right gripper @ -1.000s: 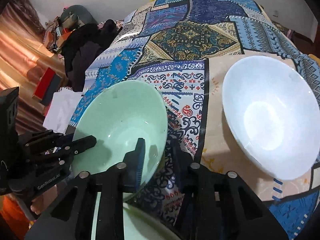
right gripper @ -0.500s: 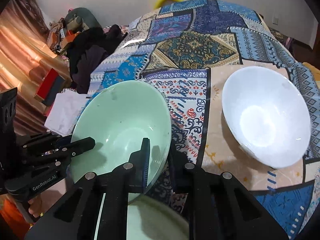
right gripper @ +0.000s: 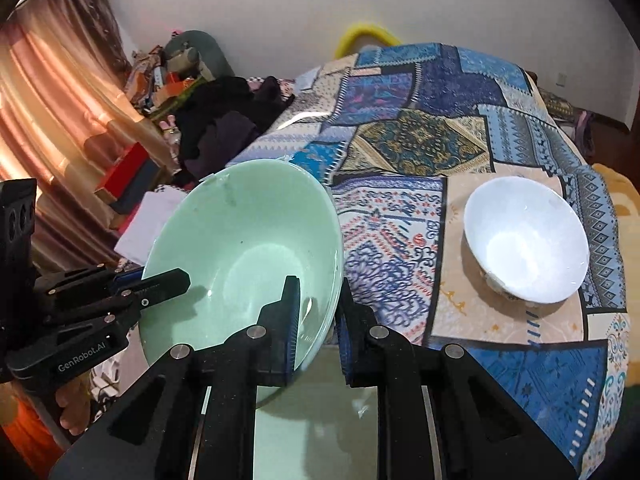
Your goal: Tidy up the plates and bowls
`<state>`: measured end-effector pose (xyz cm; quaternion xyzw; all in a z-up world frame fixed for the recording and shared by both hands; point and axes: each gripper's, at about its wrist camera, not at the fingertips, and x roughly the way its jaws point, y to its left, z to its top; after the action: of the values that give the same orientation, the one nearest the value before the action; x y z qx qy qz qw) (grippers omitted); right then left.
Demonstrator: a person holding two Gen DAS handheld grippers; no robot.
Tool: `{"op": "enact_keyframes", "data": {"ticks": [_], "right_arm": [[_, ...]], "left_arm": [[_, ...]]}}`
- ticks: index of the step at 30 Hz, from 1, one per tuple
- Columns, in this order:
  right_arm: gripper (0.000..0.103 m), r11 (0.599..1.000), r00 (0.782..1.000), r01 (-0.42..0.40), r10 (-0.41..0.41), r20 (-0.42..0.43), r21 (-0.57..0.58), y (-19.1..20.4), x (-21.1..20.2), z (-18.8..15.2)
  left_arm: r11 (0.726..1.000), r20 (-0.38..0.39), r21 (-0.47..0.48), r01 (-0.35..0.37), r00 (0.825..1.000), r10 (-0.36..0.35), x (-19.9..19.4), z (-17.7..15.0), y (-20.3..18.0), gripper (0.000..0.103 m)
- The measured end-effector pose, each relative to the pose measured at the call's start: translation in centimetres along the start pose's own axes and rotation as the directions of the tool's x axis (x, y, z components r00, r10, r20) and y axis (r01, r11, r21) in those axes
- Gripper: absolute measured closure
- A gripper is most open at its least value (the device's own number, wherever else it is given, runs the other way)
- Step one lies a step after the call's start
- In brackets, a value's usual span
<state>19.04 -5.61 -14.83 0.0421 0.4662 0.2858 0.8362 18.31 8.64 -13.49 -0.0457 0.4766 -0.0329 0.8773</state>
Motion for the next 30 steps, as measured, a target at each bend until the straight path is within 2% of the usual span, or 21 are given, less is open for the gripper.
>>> {"op": "enact_keyframes", "data": {"ticks": [16,30], "right_arm": [[0.087,0.994,0.998,-0.052,0.054,0.021,-0.092,5.9,-1.7,-2.3],[0.087,0.984,0.993,-0.116,0.112,-0.039,-0.136,9.4,0.2,-4.5]], "left_arm": [[0.996,0.093,-0.080,-0.031,0.995,0.039,-7.0,-4.8,2.8,0.087],[0.985,0.074,-0.153,-0.079,0.993,0.091,-8.8,-9.2,6.0,0.087]]}}
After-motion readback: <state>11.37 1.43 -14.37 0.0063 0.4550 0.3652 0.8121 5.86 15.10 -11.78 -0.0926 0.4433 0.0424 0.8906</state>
